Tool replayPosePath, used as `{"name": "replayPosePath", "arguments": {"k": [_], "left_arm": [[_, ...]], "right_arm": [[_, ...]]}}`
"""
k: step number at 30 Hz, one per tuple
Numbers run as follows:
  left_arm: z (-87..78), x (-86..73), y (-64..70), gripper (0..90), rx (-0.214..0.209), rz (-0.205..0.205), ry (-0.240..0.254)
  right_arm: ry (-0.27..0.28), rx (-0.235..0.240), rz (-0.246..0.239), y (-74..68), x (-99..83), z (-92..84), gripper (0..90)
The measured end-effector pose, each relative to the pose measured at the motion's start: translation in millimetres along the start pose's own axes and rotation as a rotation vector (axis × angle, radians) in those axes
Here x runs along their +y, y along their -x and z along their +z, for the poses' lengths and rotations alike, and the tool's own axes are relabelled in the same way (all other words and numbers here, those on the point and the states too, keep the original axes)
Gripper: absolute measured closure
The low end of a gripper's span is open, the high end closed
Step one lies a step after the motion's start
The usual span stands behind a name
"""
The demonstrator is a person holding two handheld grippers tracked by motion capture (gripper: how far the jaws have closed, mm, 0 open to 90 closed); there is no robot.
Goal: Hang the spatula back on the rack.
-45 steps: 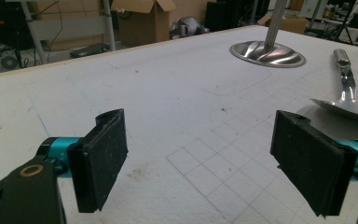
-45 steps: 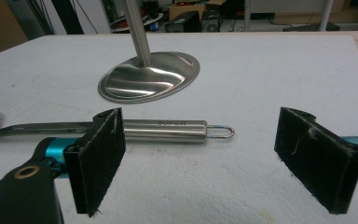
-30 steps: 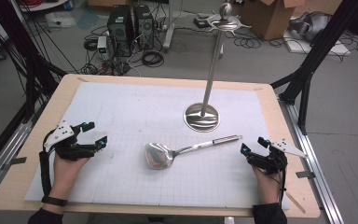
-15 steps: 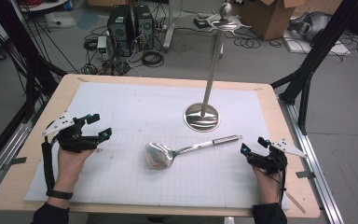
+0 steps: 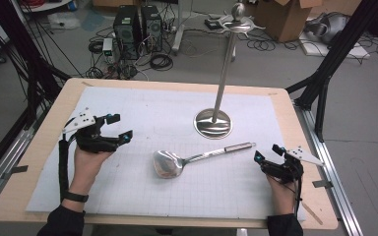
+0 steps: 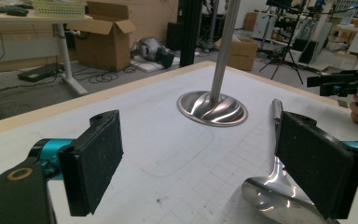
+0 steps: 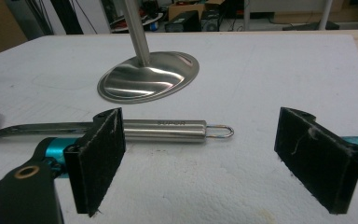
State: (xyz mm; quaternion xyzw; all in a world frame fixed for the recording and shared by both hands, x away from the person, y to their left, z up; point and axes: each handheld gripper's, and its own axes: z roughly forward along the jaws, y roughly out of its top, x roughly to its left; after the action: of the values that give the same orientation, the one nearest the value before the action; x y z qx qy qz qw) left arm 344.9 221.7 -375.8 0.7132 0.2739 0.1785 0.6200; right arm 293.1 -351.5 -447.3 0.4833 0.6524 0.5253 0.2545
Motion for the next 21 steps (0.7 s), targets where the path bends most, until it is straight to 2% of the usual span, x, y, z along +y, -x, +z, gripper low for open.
{"name": "replayPosePath", "arguments": {"k": [2,3,9,18,21], "left_arm": [[5.5,2.4,2.2,15.5,-0.006,0.012,-0.010],[12.1,4.9,4.2,15.5,-0.017,0.025,-0.033],[30.6,11.1,11.4,15.5,-0.052,0.045,-0.076],[50.2,19.1,18.7,15.5,-0.097,0.055,-0.122],[59.8,20.3,21.8,15.5,-0.115,0.064,-0.159]], "right_arm": [[-0.001,0.001,0.004,-0.1,-0.1,-0.2,15.7],[-0.001,0.001,0.005,0.0,0.0,-0.2,15.7],[0.000,0.001,0.009,-0.1,0.1,-0.3,15.7],[0.000,0.000,0.005,0.1,0.1,-0.2,15.7],[0.000,0.001,0.003,0.0,0.0,-0.1,15.7]]}}
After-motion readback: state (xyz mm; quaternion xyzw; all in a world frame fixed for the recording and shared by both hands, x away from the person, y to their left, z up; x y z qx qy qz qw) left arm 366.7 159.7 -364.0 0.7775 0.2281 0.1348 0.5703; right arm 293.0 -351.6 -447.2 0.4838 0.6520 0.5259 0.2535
